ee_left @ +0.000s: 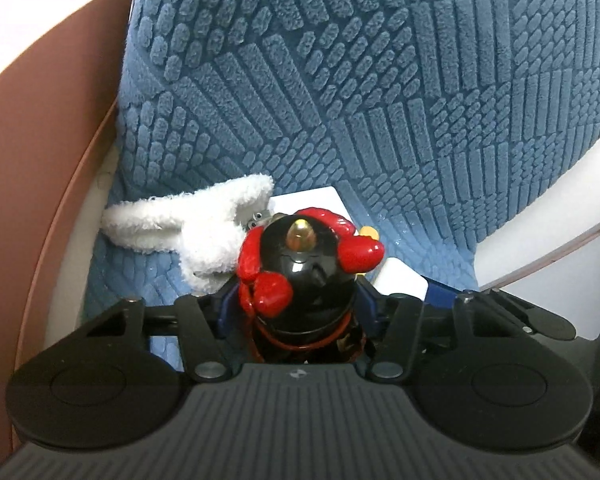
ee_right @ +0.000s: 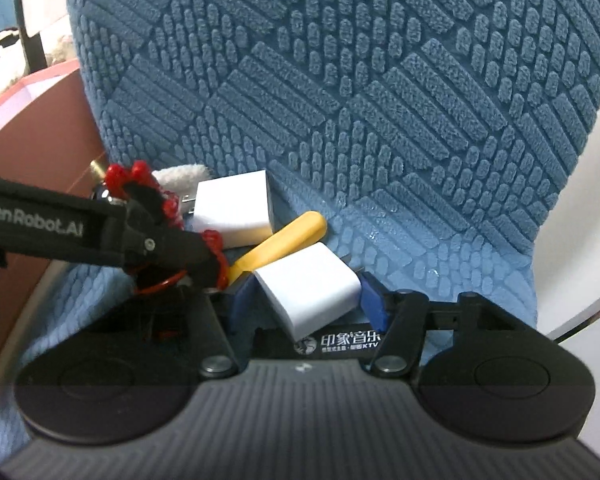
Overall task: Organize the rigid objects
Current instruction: 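Grasp the red-black toy figure with the left gripper while the right gripper grasps the white charger, then lift the toy figure and charger and carry both over the pink box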
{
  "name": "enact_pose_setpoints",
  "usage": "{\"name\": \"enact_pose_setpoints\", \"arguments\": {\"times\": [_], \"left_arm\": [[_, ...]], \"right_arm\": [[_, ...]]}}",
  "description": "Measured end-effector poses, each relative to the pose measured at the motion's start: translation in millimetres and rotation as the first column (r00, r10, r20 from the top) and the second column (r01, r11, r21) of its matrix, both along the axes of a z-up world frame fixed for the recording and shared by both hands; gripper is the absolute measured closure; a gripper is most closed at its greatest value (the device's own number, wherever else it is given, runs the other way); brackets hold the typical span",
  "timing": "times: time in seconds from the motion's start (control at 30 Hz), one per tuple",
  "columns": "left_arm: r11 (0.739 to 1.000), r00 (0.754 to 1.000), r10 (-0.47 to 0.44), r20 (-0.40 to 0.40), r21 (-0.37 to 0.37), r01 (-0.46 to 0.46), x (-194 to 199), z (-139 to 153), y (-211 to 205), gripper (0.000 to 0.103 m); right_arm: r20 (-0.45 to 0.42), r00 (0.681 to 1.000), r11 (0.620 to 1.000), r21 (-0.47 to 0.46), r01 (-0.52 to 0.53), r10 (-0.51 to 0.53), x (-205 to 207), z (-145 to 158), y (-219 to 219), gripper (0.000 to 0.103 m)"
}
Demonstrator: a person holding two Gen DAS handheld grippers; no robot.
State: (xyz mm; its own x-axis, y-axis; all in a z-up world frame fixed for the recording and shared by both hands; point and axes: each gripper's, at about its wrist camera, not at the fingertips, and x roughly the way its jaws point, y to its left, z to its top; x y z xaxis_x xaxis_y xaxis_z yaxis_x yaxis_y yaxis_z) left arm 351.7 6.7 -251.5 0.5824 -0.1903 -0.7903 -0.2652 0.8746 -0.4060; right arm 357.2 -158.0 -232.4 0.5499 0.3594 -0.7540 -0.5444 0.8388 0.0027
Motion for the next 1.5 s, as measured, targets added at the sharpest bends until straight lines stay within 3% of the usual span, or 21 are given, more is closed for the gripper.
{"name": "enact_pose_setpoints", "arguments": {"times": [0.37,0.6,1.03,1.5], "left_arm": [[1.000,1.000,0.000,-0.007,0.013,0.000,-25,21,4,0.041],[1.000,1.000,-0.013,0.011,0.020,0.013,-45,42,0,0.041],[0.999,1.000,-0.025,0.005,0.025,0.025,-105,73,-2,0.041],[0.995,0.995,-0.081,0.051,0.061,0.078,-157,111,-11,0.041]], "right_arm": [[-0.014,1.000,0.999,-0.035,0.009,-0.009,-21,29,13,0.043],[-0.036,0.999,0.998,-0.040,0.039,-0.040,-43,42,-8,0.043],[-0.051,0.992,0.993,-0.033,0.110,-0.112,-103,61,-25,0.043],[-0.041,0.986,0.987,-0.009,0.159,-0.159,-173,87,-27,0.043]]}}
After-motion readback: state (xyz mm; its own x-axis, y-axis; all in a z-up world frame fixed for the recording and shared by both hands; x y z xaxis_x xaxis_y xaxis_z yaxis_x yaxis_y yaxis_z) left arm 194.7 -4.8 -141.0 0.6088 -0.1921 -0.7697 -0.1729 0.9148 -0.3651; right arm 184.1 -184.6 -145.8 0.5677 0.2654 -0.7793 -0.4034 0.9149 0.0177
